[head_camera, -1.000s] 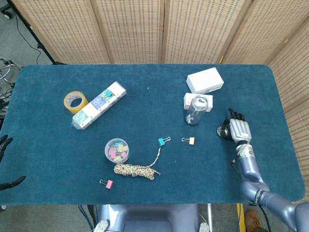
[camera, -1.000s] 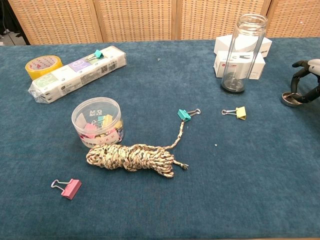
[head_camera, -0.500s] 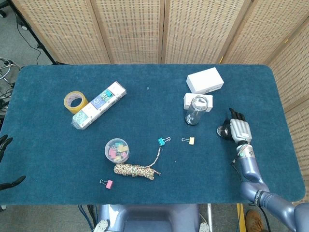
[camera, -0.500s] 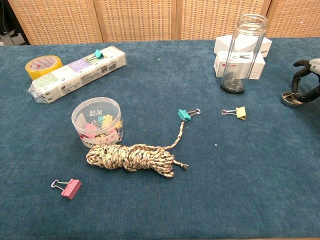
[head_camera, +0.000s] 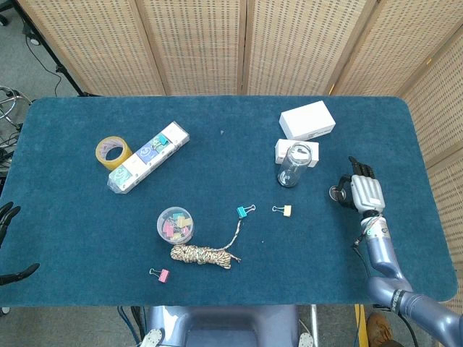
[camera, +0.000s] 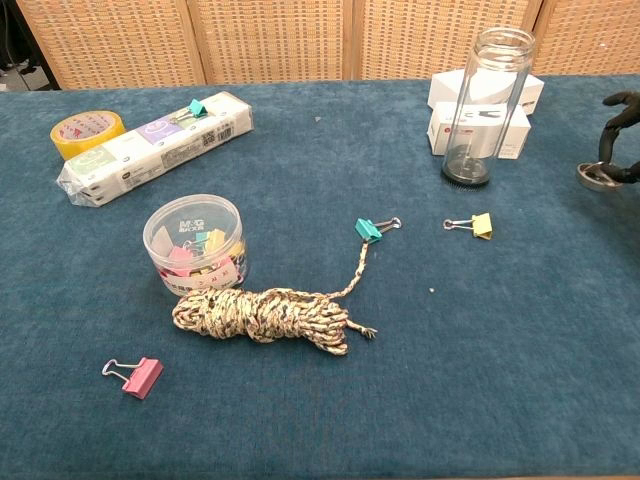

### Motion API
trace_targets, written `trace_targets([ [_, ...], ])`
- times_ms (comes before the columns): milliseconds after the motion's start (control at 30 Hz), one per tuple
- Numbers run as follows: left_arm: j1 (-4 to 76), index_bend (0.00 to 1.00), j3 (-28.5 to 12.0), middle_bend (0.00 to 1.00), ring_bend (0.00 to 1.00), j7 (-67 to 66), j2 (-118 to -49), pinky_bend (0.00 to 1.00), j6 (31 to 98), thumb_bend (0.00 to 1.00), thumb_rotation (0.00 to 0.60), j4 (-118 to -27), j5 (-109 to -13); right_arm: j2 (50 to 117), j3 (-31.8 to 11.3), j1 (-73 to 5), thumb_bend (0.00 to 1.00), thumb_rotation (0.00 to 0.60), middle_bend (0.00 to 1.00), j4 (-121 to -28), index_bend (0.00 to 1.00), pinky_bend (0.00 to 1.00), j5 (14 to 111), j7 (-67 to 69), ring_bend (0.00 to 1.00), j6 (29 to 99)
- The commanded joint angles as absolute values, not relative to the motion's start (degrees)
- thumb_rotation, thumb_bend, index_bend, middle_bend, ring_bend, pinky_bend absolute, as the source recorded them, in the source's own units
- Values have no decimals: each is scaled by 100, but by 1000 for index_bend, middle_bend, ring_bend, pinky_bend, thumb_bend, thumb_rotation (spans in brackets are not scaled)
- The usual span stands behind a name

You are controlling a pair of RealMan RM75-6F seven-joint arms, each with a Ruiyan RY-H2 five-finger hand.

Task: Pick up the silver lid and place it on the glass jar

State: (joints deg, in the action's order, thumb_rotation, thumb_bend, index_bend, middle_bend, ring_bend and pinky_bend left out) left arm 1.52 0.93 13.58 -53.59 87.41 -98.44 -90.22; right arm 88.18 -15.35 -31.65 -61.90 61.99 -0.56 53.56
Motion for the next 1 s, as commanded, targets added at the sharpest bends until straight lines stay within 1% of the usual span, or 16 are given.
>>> trace_targets([
  [33, 148, 0, 101, 0, 0, 1374, -5353, 0, 8753, 2, 600, -9843, -9043, 8439, -1563, -3012, 596, 600, 0, -6670, 653, 0, 6313, -106, 0, 5639],
  [267, 125, 0, 124, 0, 0, 1408, -5344, 0, 8798, 2, 600, -9837, -9099, 7728, -1675, -2870, 611, 600, 0, -7605, 656, 0, 6415, -285, 0, 5988],
  [400, 121, 0, 126, 0, 0, 1422, -5339, 0, 8810, 1, 600, -9836, -9108, 7205, -1843, -2869, 613, 600, 0, -8286, 658, 0, 6328, -459, 0, 6050],
  [533, 122, 0, 128, 0, 0, 1439, -5332, 0, 8814, 2, 600, -9831, -9117, 6843, -2000, -2945, 612, 600, 0, -8657, 659, 0, 6228, -741, 0, 6096],
  [767, 109, 0, 144, 0, 0, 1463, -5323, 0, 8841, 2, 600, -9821, -9157, 6171, -2392, -3284, 614, 600, 0, -9398, 660, 0, 5621, -1348, 0, 5909],
  [1000, 118, 0, 150, 0, 0, 1500, -5314, 0, 8823, 2, 600, -9811, -9159, 6016, -2667, -3935, 616, 600, 0, -9575, 661, 0, 4810, -2015, 0, 5641],
])
